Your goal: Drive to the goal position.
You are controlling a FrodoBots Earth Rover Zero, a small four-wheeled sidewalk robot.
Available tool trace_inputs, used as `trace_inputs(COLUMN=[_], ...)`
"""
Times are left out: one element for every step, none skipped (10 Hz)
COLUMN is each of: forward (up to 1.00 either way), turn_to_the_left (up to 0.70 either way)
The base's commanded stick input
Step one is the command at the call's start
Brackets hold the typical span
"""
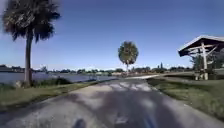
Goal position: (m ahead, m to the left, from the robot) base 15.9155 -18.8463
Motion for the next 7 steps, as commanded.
trace_inputs(forward=[0.85, 0.85, 0.85, 0.85, 0.85, 0.85, 0.85], turn_to_the_left=[0.00, 0.00, 0.00, 0.00, 0.00, 0.00, 0.00])
